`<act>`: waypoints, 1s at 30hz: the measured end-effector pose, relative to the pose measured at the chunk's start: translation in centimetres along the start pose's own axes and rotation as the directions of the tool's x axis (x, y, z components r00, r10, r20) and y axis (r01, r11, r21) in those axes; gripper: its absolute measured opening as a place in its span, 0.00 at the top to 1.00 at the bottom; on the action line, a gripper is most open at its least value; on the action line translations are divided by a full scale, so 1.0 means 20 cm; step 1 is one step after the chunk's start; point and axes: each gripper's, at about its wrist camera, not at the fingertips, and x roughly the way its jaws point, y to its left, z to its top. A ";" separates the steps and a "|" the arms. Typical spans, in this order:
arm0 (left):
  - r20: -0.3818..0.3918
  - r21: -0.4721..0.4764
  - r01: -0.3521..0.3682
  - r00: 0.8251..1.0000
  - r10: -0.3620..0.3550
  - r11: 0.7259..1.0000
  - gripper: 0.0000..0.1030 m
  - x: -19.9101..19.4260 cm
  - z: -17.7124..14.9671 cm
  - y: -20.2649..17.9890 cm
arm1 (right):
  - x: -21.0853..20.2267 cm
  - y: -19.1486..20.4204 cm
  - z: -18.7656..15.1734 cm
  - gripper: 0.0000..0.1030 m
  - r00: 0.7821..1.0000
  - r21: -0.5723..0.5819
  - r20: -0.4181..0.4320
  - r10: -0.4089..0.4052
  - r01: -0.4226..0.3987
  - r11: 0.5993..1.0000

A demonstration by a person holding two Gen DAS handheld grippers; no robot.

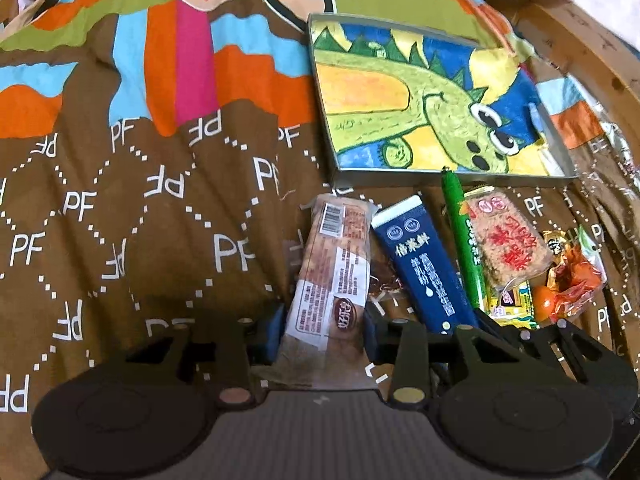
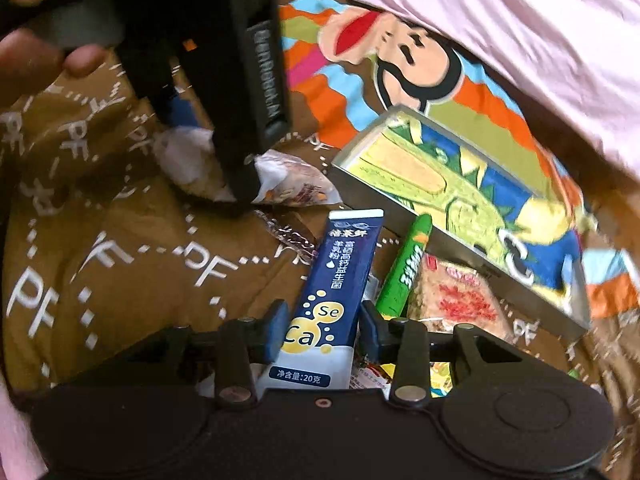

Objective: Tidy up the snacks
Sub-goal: 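Close the left tool on the pastry bar while the right tool grasps the blue stick, then carry the pastry bar with the left tool into the tray while the right tool carries the blue stick there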

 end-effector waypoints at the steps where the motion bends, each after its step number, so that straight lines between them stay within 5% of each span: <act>1: -0.005 0.003 -0.007 1.000 0.007 1.000 0.56 0.01 0.00 -0.01 | 0.01 -0.02 0.00 0.57 1.000 0.031 -0.001 0.021 -0.021 0.999; 11: -0.019 0.106 -0.073 0.997 0.075 0.992 0.45 0.14 0.02 -0.10 | 0.11 -0.15 0.02 0.41 0.988 0.253 0.004 0.155 -0.151 0.956; 16: -0.029 0.069 -0.054 0.998 0.056 0.996 0.45 0.17 0.04 -0.07 | 0.14 -0.16 0.03 0.32 0.985 0.274 0.006 0.171 -0.166 0.947; 18: -0.028 0.053 -0.051 0.998 0.052 0.997 0.53 0.16 0.04 -0.05 | 0.14 -0.14 0.04 0.37 0.987 0.257 -0.002 0.162 -0.156 0.954; 19: -0.024 0.053 -0.053 0.998 0.054 0.997 0.55 0.15 0.03 -0.05 | 0.13 -0.14 0.03 0.50 0.988 0.250 -0.007 0.154 -0.147 0.957; 23: 0.007 0.085 -0.077 0.997 0.076 0.993 0.59 0.09 -0.01 -0.07 | 0.09 -0.10 0.03 0.55 0.993 0.201 -0.010 0.113 -0.109 0.973; 27: 0.061 0.103 -0.099 0.994 0.093 0.990 0.61 -0.01 -0.05 -0.10 | 0.01 0.02 0.01 0.59 1.000 0.001 0.017 0.014 -0.014 1.000; 30: 0.061 0.072 -0.060 0.997 0.056 0.996 0.62 -0.06 -0.08 -0.08 | -0.04 0.12 -0.02 0.60 0.997 -0.173 0.052 -0.057 0.065 0.983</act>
